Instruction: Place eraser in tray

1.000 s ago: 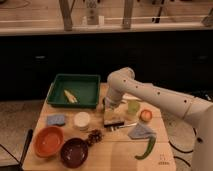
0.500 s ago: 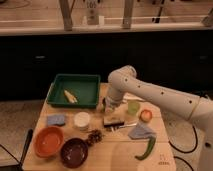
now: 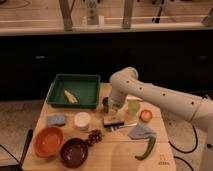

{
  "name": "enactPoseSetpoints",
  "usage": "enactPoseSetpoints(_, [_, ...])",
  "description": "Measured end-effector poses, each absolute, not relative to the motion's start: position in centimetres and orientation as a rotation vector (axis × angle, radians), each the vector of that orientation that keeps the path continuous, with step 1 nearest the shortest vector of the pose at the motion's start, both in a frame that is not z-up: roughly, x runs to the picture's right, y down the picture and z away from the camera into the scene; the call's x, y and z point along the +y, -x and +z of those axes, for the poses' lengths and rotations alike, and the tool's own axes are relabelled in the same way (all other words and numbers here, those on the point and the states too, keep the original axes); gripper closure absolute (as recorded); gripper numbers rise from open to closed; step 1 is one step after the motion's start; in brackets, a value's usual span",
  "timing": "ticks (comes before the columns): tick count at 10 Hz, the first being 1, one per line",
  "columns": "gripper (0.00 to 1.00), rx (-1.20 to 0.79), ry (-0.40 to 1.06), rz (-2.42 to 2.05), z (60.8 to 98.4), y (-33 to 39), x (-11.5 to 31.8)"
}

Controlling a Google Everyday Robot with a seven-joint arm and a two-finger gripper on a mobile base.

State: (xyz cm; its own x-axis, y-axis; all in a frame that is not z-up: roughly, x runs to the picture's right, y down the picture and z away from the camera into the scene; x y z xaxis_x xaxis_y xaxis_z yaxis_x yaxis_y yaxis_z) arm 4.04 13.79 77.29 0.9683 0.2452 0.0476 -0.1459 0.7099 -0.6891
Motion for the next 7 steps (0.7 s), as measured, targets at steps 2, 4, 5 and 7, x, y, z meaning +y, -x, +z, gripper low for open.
enactPoseSetpoints(2, [0.27, -0.12, 0.753, 0.226, 77.8, -4.6, 14.4])
enactPoseSetpoints(4, [0.2, -0.102, 0.76, 0.233, 78.3, -5.0, 15.0])
enactPoseSetpoints(5, [0.2, -0.091, 0.767, 0.235, 78.7, -5.2, 15.5])
enactPoseSetpoints(7, [0.2, -0.075, 0.778, 0.24, 79.3, -5.5, 16.4])
